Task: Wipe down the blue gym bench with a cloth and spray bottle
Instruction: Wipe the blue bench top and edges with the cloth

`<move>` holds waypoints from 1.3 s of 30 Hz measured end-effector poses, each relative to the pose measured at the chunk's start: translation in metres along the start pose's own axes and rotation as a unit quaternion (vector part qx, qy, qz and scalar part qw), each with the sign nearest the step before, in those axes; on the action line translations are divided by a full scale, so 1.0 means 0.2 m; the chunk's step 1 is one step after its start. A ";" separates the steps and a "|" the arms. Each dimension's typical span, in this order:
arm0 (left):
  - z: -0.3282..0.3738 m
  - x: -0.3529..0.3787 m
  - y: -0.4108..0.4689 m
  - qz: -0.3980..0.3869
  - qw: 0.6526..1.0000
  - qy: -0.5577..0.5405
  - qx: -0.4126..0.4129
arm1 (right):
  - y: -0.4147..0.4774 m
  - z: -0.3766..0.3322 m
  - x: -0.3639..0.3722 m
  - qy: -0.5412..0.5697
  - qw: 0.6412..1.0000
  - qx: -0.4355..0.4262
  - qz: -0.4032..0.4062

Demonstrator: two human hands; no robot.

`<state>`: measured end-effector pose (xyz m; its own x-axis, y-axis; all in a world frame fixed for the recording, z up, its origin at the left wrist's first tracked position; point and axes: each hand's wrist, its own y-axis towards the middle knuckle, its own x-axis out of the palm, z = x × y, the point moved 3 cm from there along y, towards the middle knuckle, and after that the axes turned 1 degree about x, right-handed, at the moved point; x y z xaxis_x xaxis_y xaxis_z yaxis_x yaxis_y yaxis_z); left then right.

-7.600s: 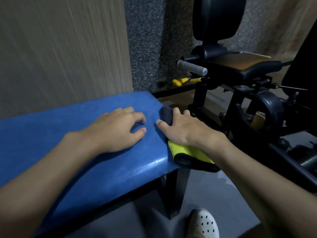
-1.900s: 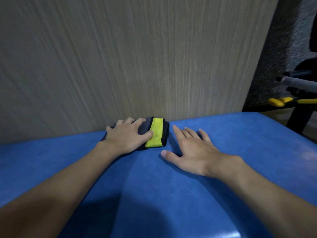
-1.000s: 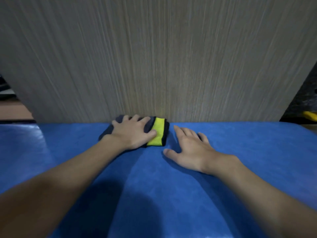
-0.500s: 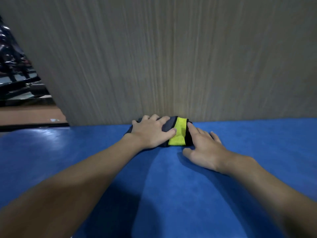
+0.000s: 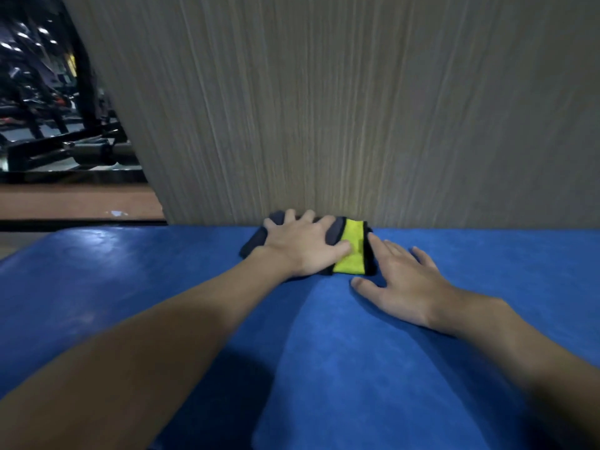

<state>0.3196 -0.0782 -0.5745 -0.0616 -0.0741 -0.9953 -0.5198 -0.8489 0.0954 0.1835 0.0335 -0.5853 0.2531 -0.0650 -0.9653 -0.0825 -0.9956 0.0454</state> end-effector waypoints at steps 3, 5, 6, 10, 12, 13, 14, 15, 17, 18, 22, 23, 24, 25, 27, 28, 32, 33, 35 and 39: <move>-0.12 0.00 -0.01 0.004 1.000 -0.027 0.003 | 0.03 -0.05 0.00 0.003 1.000 0.004 -0.010; -0.21 0.01 -0.02 0.014 0.999 -0.029 0.005 | 0.07 -0.11 0.01 0.002 1.000 -0.008 -0.013; -0.24 0.01 -0.03 0.016 0.999 -0.028 0.004 | 0.09 -0.15 0.01 0.002 1.000 -0.015 -0.017; -0.42 0.00 -0.07 0.020 0.999 -0.027 -0.016 | 0.17 -0.30 0.07 -0.001 0.999 -0.043 -0.032; -0.50 0.00 -0.10 0.015 0.999 -0.027 -0.025 | 0.19 -0.37 0.09 0.001 0.998 -0.056 -0.035; -0.54 0.00 -0.11 0.016 0.999 -0.026 -0.029 | 0.20 -0.41 0.10 0.002 0.997 -0.062 -0.039; -0.58 -0.01 -0.13 0.016 0.999 -0.028 -0.035 | 0.21 -0.44 0.11 0.002 0.997 -0.068 -0.044; -0.62 -0.01 -0.14 0.015 0.999 -0.029 -0.041 | 0.23 -0.48 0.12 -0.001 0.996 -0.074 -0.048; -0.71 -0.02 -0.17 0.012 0.998 -0.030 -0.057 | 0.25 -0.56 0.14 -0.006 0.995 -0.087 -0.057; -0.76 -0.02 -0.18 0.011 0.997 -0.031 -0.066 | 0.26 -0.60 0.15 -0.006 0.994 -0.094 -0.062; -0.94 -0.03 -0.25 0.022 0.994 -0.048 -0.101 | 0.31 -0.74 0.19 -0.008 0.990 -0.121 -0.079; -1.00 -0.03 -0.27 0.024 0.993 -0.048 -0.109 | 0.32 -0.78 0.20 -0.011 0.989 -0.125 -0.082; -1.06 -0.04 -0.29 0.028 0.991 -0.046 -0.119 | 0.34 -0.81 0.21 -0.014 0.988 -0.130 -0.085; -1.12 -0.04 -0.30 0.031 0.990 -0.040 -0.128 | 0.36 -0.85 0.22 -0.016 0.987 -0.134 -0.088; -1.24 -0.04 -0.34 0.037 0.988 -0.029 -0.144 | 0.38 -0.92 0.25 -0.019 0.985 -0.143 -0.095; -1.30 -0.04 -0.35 0.039 0.987 -0.027 -0.153 | 0.39 -0.96 0.26 -0.022 0.984 -0.147 -0.097; -1.43 -0.03 -0.37 0.048 0.973 -0.019 -0.226 | 0.42 -1.08 0.30 -0.037 0.981 -0.163 -0.099; -1.44 -0.03 -0.37 0.051 0.970 -0.013 -0.239 | 0.42 -1.11 0.31 -0.039 0.979 -0.171 -0.101; -1.43 -0.03 -0.36 0.067 0.975 0.000 -0.210 | 0.42 -1.18 0.32 -0.036 0.976 -0.191 -0.102; -1.45 -0.06 -0.34 0.053 0.992 -0.047 -0.109 | 0.43 -1.31 0.37 -0.022 0.970 -0.222 -0.098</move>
<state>0.6024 -0.1702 -0.5738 -0.1906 -0.1287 -0.9732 -0.3111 -0.9324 0.1842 0.4479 -0.0740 -0.5846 0.1807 0.1215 -0.9760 0.3880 -0.9207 -0.0427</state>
